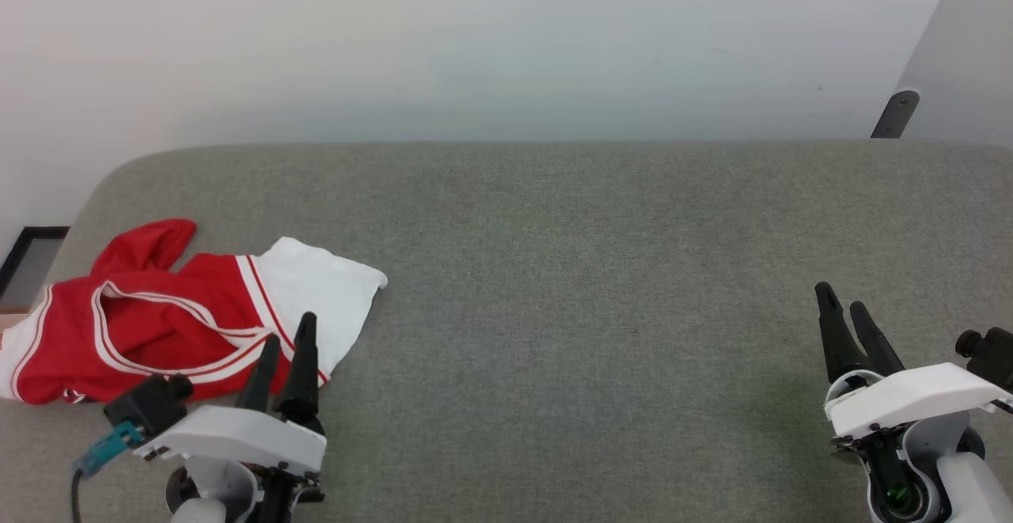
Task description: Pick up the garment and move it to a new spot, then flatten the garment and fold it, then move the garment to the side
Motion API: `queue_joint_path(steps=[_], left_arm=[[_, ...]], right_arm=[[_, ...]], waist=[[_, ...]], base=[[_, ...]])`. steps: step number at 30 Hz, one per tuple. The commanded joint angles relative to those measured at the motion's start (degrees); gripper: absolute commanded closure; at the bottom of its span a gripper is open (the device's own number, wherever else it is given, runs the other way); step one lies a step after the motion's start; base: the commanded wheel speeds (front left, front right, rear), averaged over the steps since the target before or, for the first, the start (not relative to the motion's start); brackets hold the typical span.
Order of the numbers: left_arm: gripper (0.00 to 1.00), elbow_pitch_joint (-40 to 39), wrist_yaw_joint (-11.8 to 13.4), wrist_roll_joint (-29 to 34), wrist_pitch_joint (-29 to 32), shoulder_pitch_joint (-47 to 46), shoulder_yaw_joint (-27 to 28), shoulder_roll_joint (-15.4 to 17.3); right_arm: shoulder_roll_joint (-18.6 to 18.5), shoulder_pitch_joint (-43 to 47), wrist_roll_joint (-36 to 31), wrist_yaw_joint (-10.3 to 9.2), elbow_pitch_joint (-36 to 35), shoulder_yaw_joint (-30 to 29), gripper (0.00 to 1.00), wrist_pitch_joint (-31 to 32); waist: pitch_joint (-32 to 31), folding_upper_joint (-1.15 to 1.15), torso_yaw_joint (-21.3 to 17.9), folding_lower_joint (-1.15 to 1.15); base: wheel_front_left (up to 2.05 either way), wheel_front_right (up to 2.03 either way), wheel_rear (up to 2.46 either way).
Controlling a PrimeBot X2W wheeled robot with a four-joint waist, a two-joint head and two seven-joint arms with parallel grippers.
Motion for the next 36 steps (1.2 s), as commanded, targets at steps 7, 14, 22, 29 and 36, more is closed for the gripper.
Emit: queue_joint_path(steps=[7,14,22,29,36], left_arm=[[0.0,0.16,-0.02,7.36,-1.72,-2.13,-0.53,0.82],[0.0,0.9,0.22,12.61,-2.93,-2.47,-0.8,1.1],[0.0,1.61,0.11,18.1,-4.17,-2.96,-1.17,1.31],[0.0,2.29,0.09,22.43,-5.18,-3.58,-1.35,1.61],[0.0,3.32,0.01,25.74,-6.05,-4.24,-1.39,1.78]], right_arm=[[0.06,-2.55,-9.18,0.03,0.85,-0.08,0.0,-1.8],[0.21,-3.37,-15.0,0.04,1.79,-0.49,0.0,-3.0],[0.17,-4.11,-20.2,0.04,2.4,-0.67,0.0,-4.26],[0.04,-4.52,-24.22,0.04,2.96,-0.5,0.0,-5.25],[0.01,-4.96,-26.48,0.04,3.3,-0.49,0.0,-6.15]], waist=[[-0.11,0.0,-0.02,0.0],[-0.16,0.0,-0.12,0.0],[-0.22,0.0,-0.12,0.0],[-0.22,0.0,-0.12,0.0],[-0.27,0.0,-0.16,0.0]], base=[[0.0,0.0,0.0],[0.0,0.0,0.0],[0.0,0.0,0.0],[0.0,0.0,0.0],[0.0,0.0,0.0]])
